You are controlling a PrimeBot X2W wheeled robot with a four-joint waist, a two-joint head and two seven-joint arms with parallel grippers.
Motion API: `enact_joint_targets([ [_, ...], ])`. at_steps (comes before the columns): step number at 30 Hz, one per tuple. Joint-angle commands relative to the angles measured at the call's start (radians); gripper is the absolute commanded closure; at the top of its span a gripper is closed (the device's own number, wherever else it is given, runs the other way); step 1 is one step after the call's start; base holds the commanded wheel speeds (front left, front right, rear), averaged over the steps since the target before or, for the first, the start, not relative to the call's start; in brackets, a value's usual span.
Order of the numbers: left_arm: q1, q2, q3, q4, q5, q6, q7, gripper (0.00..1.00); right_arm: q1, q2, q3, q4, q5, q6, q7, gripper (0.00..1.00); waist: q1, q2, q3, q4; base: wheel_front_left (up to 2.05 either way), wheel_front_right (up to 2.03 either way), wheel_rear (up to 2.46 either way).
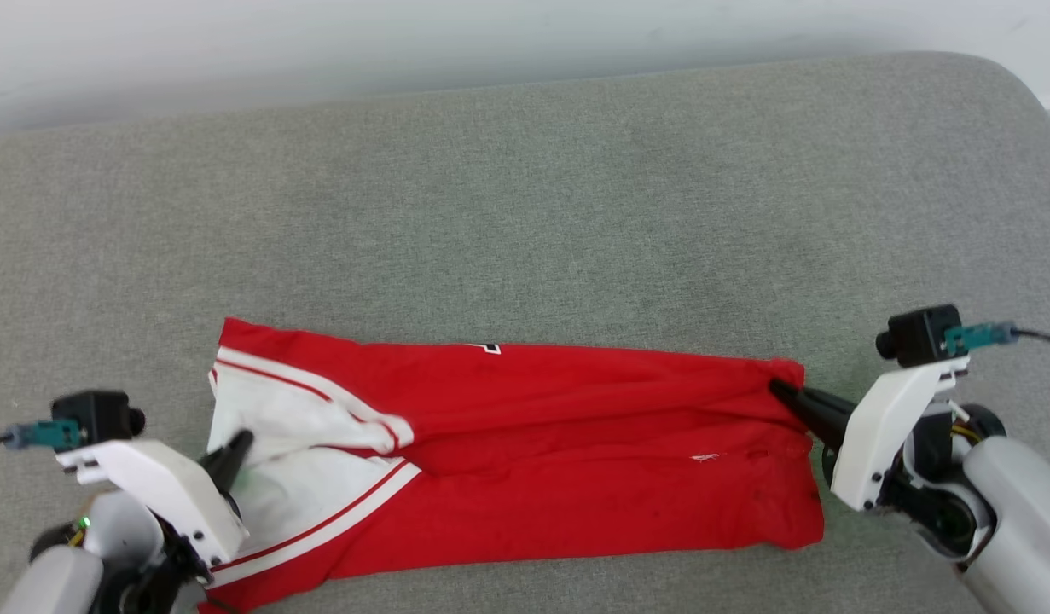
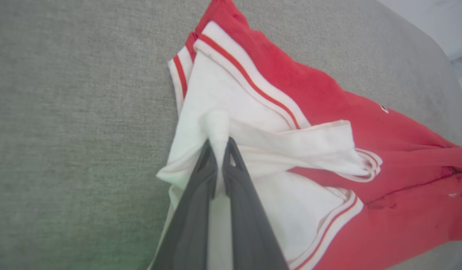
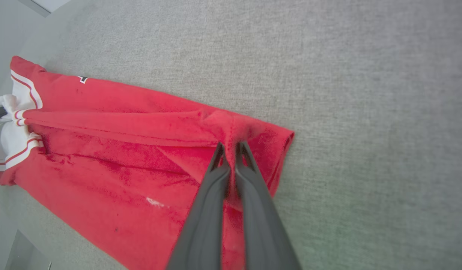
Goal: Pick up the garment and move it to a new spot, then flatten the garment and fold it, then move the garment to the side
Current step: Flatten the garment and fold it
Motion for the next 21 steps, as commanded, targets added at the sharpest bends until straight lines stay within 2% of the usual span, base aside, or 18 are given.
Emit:
enact_joint_targets([
  [1,0.03,-0.012,0.003,0.003,-0.008,0.008,-0.013,1.0,0.027,0.006,0.008,0.006,-0.001,-0.001,-0.024,1.0,0.0001,0.0,0.003,-0.001,0.0,0.0,0.0],
  [3,0.058,-0.023,0.006,0.02,-0.014,0.012,-0.028,1.0,0.051,0.015,0.018,0.009,0.005,-0.001,-0.05,0.98,0.0001,0.0,0.001,-0.003,0.0,0.0,0.0],
  [4,0.073,-0.033,0.005,0.026,-0.019,0.011,-0.032,1.0,0.064,0.017,0.025,0.012,0.005,-0.001,-0.06,0.81,0.0001,0.0,0.0,-0.004,0.0,0.0,0.0],
  [6,0.096,-0.043,0.003,0.041,-0.023,0.01,-0.045,1.0,0.087,0.023,0.036,0.02,0.007,-0.001,-0.081,0.58,0.0001,0.0,-0.007,-0.007,0.0,0.0,0.0],
  [7,0.107,-0.051,0.003,0.05,-0.027,0.01,-0.052,1.0,0.1,0.028,0.045,0.022,0.007,-0.001,-0.092,0.11,0.0001,0.0,-0.011,-0.008,0.0,0.0,0.0],
  [8,0.116,-0.059,-0.001,0.057,-0.028,0.006,-0.056,0.67,0.11,0.029,0.05,0.023,0.006,-0.001,-0.107,0.0,0.0001,0.0,-0.013,-0.008,0.0,0.0,0.0],
  [9,0.12,-0.065,-0.002,0.063,-0.024,0.008,-0.068,0.58,0.122,0.031,0.058,0.028,0.001,-0.001,-0.118,0.0,0.0001,0.0,-0.018,-0.008,0.0,0.0,0.0],
  [10,0.122,-0.071,0.0,0.069,-0.018,0.013,-0.083,0.0,0.133,0.033,0.061,0.029,-0.002,-0.001,-0.137,0.0,0.0001,0.0,-0.023,-0.007,0.0,0.0,0.0],
  [15,0.137,-0.094,0.009,0.075,0.025,0.031,-0.19,0.0,0.175,0.033,0.056,0.022,-0.037,-0.001,-0.231,0.0,0.0001,0.0,-0.063,-0.009,0.0,0.0,0.0],
  [18,0.138,-0.113,0.007,0.036,0.095,0.068,-0.298,0.0,0.203,0.024,0.02,0.002,-0.082,-0.001,-0.281,0.0,0.0001,0.0,-0.098,-0.014,0.0,0.0,0.0],
  [21,0.134,-0.129,0.003,-0.006,0.145,0.102,-0.368,0.0,0.225,0.019,-0.029,-0.011,-0.117,-0.001,-0.288,0.0,0.0001,0.0,-0.12,-0.018,0.0,0.0,0.0],
])
